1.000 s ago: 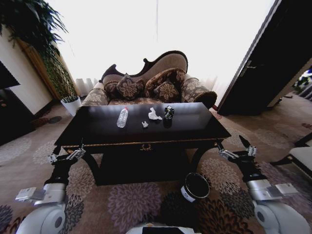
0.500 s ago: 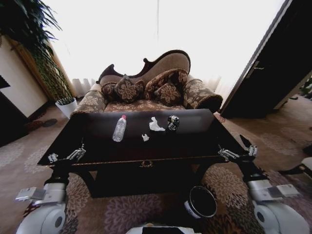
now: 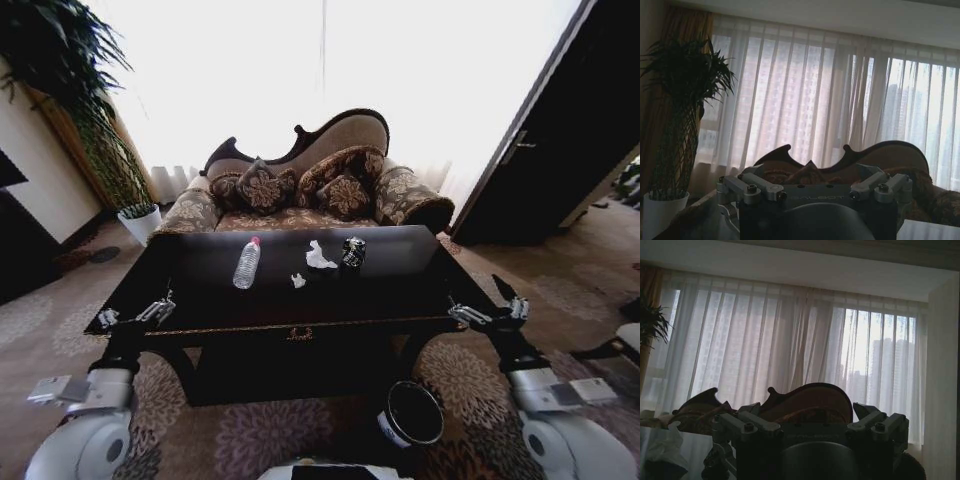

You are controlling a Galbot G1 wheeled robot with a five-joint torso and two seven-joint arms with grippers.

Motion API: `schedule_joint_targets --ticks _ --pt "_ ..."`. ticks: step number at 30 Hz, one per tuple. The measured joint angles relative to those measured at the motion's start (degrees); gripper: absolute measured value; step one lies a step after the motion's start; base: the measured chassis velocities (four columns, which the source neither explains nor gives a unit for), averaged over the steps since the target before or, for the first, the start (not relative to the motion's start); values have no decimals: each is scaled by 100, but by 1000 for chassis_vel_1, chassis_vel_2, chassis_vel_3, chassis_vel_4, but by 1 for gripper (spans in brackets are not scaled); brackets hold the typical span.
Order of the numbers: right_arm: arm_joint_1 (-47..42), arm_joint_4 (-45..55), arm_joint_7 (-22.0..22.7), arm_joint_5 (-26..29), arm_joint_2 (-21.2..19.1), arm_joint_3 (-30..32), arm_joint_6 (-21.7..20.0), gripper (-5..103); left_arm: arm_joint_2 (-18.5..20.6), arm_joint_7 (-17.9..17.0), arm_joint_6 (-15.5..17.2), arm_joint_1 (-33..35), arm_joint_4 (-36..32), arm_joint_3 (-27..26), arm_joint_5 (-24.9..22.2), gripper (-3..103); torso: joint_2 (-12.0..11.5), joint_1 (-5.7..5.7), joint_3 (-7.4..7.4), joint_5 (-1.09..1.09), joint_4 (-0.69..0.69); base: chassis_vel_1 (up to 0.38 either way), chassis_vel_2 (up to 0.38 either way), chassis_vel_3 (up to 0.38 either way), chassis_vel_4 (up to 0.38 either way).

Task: Move to the front of the table and place the trash on the table into the trash bin.

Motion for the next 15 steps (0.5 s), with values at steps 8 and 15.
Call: schedule_joint_targets --ticks 8,15 --pt "-41 49 -13 -19 -8 -13 0 100 1682 -570 600 -727 80 -213 -1671 100 -1 -2 -1 -3 2 0 0 0 0" --pt "-124 93 -28 -101 104 -17 -5 100 3187 -1069 944 -1952 425 867 -3113 100 0 -3 -1 -1 0 0 0 0 0"
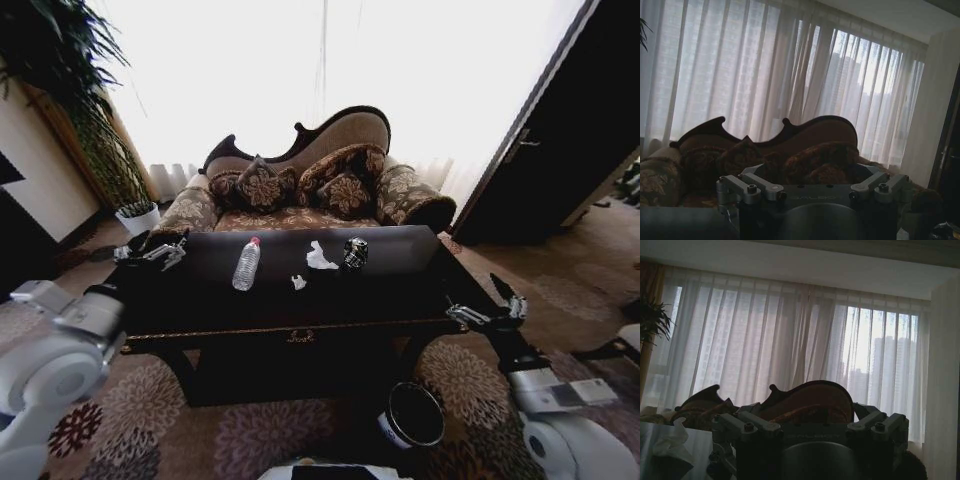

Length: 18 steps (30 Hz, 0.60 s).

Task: Move to the front of the table and place the trash on the table into the trash bin.

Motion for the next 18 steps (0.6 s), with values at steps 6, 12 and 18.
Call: schedule_joint_targets --ticks 6,12,18 --pt "-34 5 -14 -30 16 -1 2 100 653 -599 566 -758 355 719 -531 100 0 1 0 1 1 0 0 0 0" --pt "-30 2 -37 -82 64 -60 6 100 982 -997 1160 -1586 592 1696 -1304 100 0 0 0 1 1 0 0 0 0" --pt "-44 -10 -50 -119 88 -95 21 100 991 -1177 1414 -2348 885 2668 -1570 100 0 0 0 0 2 0 0 0 0"
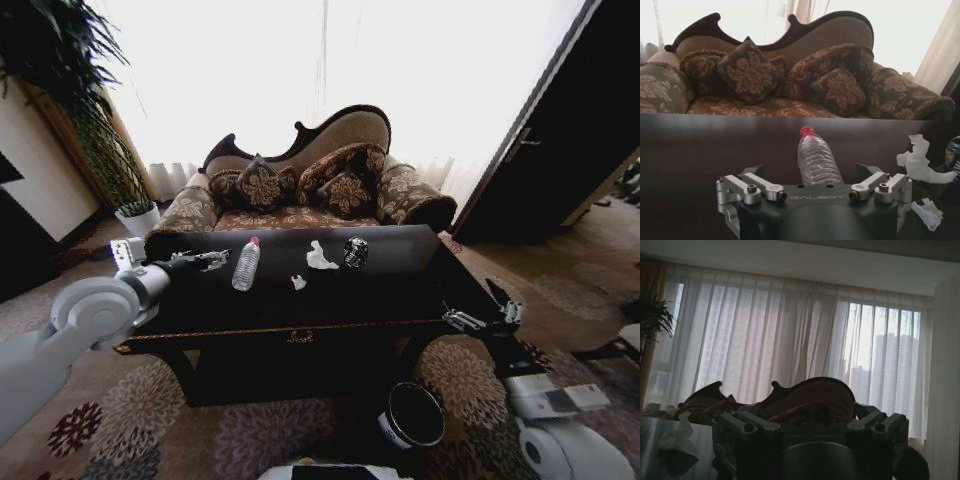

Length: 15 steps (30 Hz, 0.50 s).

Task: Move to the front of the table and place the trash on the table into the trash bin.

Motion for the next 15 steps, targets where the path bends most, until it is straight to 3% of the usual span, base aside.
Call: schedule_joint_targets --ticks 2,10,15 --pt "-3 0 -2 -1 -1 0 2 100 -8 0 4 -102 40 117 -8 100 0 0 0 0 0 0 0 0 0" --pt "-48 1 -15 -56 64 7 18 100 -161 52 51 -1643 611 1809 -118 100 0 0 0 1 0 0 0 0 0" --pt "-51 -11 -26 -79 97 6 20 100 -372 113 110 -2268 881 2385 -209 100 0 0 0 1 0 0 0 0 0"
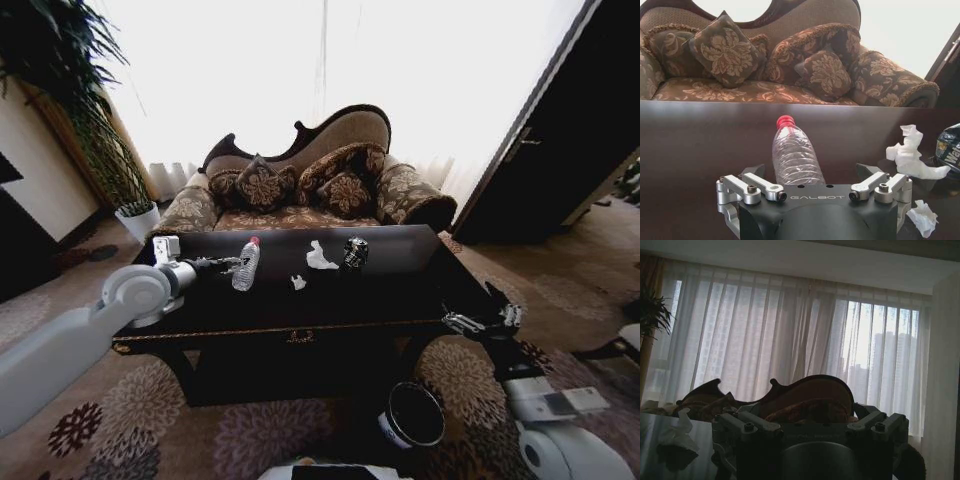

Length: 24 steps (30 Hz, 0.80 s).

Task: Move to the front of the table and place the trash on the table into the trash bin.

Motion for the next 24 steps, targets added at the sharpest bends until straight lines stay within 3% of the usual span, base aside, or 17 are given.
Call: schedule_joint_targets --ticks 6,24 --pt "8 -77 -20 -20 19 -2 20 100 -230 -2 112 -146 158 237 3 100 0 0 0 1 -1 0 0 0 0" --pt "37 -140 -40 -52 34 -43 48 100 -527 88 181 314 240 204 387 103 0 0 0 0 0 0 0 0 0"
